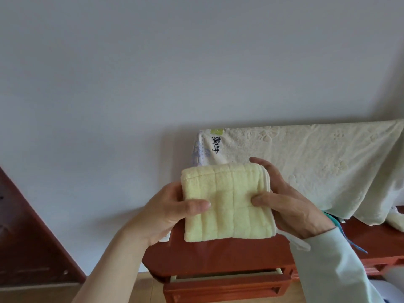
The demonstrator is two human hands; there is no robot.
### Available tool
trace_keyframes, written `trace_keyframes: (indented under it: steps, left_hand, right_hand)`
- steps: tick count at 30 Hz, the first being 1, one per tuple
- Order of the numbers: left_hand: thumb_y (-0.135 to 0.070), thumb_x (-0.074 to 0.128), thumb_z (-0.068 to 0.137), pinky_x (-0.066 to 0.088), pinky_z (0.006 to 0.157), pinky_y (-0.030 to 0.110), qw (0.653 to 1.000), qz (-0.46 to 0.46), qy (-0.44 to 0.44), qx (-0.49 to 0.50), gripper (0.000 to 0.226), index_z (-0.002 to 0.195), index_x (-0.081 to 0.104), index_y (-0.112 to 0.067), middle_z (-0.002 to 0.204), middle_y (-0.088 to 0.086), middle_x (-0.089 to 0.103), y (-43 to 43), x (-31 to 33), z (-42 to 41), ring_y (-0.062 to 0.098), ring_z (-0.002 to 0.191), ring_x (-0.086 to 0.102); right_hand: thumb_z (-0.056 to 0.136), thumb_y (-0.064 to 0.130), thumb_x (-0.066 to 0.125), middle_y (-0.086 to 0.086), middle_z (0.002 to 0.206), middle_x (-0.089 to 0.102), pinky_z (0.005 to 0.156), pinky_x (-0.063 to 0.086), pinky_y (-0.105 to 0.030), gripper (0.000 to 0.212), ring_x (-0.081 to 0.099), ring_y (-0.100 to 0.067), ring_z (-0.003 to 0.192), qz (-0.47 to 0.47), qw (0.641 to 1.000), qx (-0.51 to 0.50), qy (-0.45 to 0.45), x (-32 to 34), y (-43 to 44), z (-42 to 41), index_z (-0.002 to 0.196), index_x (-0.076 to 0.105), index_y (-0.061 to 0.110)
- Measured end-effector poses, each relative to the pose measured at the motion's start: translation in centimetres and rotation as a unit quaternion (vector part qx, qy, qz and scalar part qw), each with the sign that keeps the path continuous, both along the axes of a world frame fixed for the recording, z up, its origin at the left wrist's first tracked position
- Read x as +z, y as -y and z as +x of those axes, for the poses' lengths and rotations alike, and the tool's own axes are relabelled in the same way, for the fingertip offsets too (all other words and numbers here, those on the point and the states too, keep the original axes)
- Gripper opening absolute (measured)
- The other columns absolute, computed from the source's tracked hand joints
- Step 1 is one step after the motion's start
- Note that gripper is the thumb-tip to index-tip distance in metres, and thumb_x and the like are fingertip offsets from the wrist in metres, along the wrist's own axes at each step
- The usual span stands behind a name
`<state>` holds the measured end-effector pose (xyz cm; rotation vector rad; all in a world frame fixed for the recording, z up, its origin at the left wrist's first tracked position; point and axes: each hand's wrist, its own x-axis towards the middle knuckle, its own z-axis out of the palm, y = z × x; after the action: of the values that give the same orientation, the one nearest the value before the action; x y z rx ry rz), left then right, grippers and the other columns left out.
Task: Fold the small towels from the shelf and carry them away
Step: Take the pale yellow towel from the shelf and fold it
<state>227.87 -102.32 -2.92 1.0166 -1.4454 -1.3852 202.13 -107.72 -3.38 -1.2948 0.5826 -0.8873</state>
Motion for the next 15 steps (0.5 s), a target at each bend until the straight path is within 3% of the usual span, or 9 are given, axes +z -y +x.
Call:
trace_keyframes:
  steps: [7,12,15]
  left_hand:
    - [-0.031,0.073,0.078,0.058,0.098,0.039,0.995,0.038,0.003,0.09,0.046,0.123,0.071,-0.023,0.128,0.009,0.073,-0.9,0.1,2.5,0.027,0.119,0.07]
    - [-0.027,0.071,0.084,0.06,0.092,0.037,0.981,0.065,-0.004,0.182,0.047,0.13,0.063,-0.025,0.125,0.0,0.075,-3.4,1.0,4.8,0.019,0.117,0.071]
    - [-0.032,0.066,0.087,0.059,0.095,0.038,0.966,0.075,-0.023,0.247,0.052,0.136,0.057,-0.021,0.127,0.0,0.074,-5.2,1.0,6.0,0.019,0.119,0.069]
  right_hand:
    - [0.071,-0.003,0.061,0.005,0.104,0.075,0.074,0.06,-0.031,0.072,0.074,-0.018,0.095,-0.016,0.997,0.078,-0.014,0.5,3.6,4.0,0.134,0.051,0.031]
    - [0.072,0.001,0.064,0.007,0.101,0.074,0.072,0.059,-0.031,0.065,0.073,-0.016,0.09,-0.015,0.99,0.139,-0.001,1.0,5.2,8.8,0.123,0.061,0.039]
    - [0.074,-0.002,0.064,0.005,0.108,0.072,0.075,0.058,-0.033,0.066,0.072,-0.016,0.094,-0.009,0.984,0.175,0.032,1.0,5.3,11.5,0.129,0.058,0.035]
